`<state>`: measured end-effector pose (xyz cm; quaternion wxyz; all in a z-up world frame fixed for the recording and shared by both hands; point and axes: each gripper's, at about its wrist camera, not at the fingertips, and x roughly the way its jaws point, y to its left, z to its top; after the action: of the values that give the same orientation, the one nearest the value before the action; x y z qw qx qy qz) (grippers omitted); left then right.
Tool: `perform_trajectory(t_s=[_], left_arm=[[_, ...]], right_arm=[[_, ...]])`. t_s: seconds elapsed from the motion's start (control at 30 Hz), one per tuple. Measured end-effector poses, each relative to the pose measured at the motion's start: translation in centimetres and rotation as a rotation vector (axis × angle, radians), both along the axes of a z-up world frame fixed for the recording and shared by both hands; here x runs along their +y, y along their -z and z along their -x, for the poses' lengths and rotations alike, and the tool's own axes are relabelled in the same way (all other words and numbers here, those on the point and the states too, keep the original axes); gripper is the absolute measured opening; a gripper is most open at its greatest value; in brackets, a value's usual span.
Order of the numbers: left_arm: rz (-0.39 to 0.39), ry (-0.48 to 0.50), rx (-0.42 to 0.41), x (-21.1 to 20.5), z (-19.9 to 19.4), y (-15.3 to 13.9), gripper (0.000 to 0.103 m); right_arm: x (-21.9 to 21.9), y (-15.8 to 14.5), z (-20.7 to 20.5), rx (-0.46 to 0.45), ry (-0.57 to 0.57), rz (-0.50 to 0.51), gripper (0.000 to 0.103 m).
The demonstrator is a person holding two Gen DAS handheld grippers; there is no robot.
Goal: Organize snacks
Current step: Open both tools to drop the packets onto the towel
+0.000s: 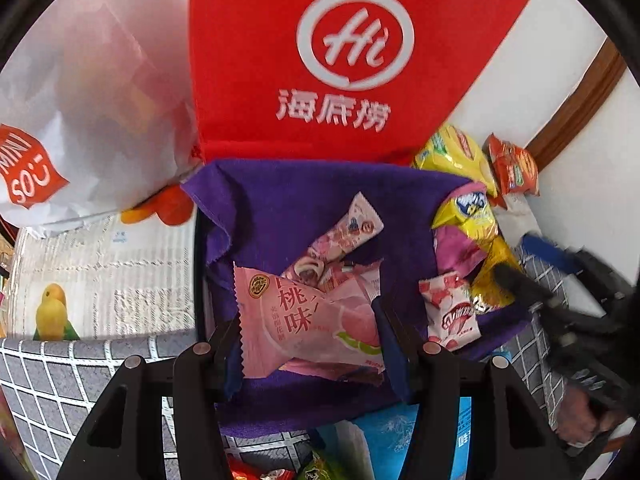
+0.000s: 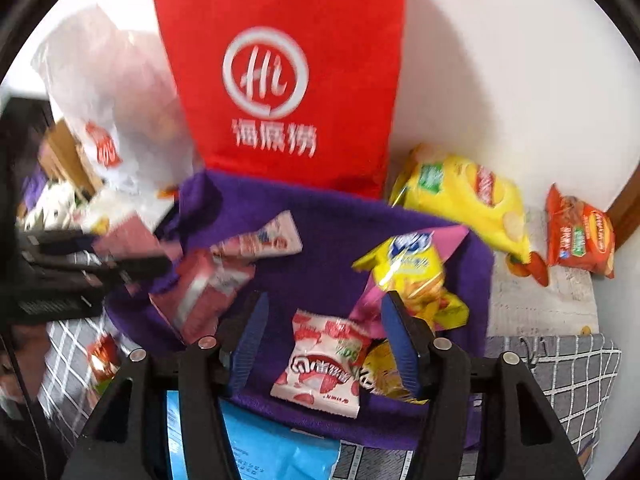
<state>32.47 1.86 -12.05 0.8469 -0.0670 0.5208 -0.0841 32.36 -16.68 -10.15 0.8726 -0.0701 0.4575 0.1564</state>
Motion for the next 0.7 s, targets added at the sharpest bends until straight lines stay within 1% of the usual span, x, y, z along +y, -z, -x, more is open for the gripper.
perform_trajectory(t_s=[0.1,0.23,0.47,0.67,0.7], left_arm=[[0.0,0.014,0.022,-0.6,-0.1,0.7,0.055],[0.039,0.025,0.042,-0.7,-0.3,1.2,0.056],[0.068,0.063,0.019,-1.5,0.1,0.8,0.056],[0.055,0.082,0.02,-2.2,0.2,0.7,0.061],[0.058,0.081,0.013,-2.2,0.2,0.5,0.065]], right_arm=[[-0.7,-1.2,0.2,-0.035,0.031,-0.025,0.062],[-1.0,-2.1,0.5,-0.06,0.03,-0.033,0.062],[-1.6,-3.2,0.9,-0.095,0.037,-0.032,0.063],[-2.0,-4.2,1.4,-0.109,0.039,-0.061,0.063],[-1.9,-4.3,1.6,-0.116,0.034,-0.063,0.063]])
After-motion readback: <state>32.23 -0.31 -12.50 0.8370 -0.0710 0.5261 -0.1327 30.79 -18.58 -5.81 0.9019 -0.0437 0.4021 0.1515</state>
